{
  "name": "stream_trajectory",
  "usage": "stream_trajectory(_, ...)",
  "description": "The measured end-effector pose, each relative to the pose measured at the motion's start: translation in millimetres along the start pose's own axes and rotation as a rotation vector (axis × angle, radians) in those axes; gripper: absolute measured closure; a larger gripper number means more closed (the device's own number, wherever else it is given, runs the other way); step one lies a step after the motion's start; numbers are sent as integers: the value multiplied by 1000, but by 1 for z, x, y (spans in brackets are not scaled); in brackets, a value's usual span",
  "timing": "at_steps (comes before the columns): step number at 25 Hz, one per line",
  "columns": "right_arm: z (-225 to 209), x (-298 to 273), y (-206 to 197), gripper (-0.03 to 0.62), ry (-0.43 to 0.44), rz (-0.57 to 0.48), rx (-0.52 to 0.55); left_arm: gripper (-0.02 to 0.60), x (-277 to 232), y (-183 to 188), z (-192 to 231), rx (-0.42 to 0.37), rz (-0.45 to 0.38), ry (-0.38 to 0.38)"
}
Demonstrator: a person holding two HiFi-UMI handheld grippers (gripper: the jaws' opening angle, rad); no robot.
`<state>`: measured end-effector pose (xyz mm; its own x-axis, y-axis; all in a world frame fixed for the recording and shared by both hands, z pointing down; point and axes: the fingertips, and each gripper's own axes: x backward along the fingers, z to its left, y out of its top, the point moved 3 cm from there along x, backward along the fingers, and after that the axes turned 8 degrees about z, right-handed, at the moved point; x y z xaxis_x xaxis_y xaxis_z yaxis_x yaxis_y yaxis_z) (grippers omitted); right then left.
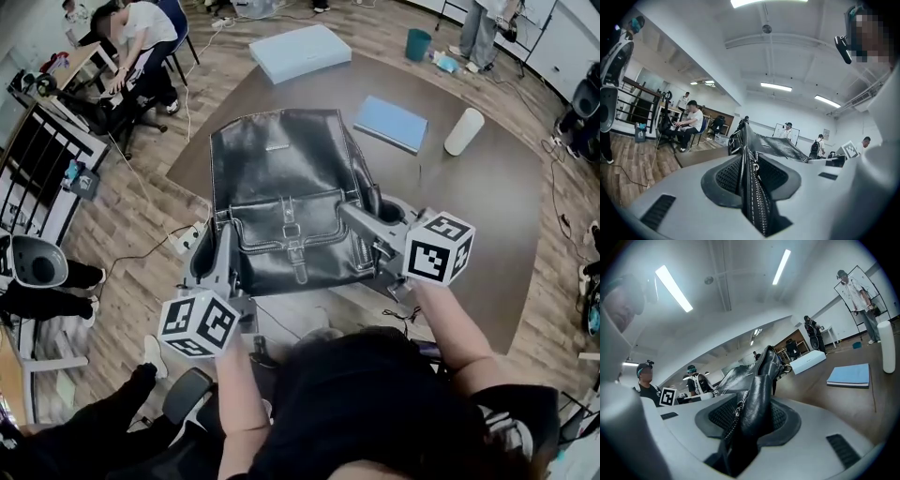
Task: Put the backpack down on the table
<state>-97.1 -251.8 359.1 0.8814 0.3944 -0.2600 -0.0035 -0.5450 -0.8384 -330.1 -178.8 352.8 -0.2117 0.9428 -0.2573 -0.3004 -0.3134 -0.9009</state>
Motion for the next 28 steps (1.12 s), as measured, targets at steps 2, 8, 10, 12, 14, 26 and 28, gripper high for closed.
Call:
stream_trajectory(2,0,-15,5,430,0,-2,14,466,-5,6,13,-1,-12,-1)
stream_trajectory(8,-15,-42,23,430,-18,8,35,466,-32,18,34,9,-20,-5)
stream_trajectory(10,-24,-49,30,430,-22,13,44,466,-44,21,37,14,-22,-4)
stream_trajectory(12,-36,-56,37,430,-21,15,47,466,-57,24,39,13,-21,2)
stream_trajectory(14,-51,-60,42,429,-26,20,43,466,-74,26,39,9,-11,8)
stream_trajectory(26,-147,-83,57,427,-84,37,8,466,-179,22,38,-16,65,13)
stream_trajectory(28,-154,-84,54,426,-95,36,3,466,-187,19,39,-20,72,7)
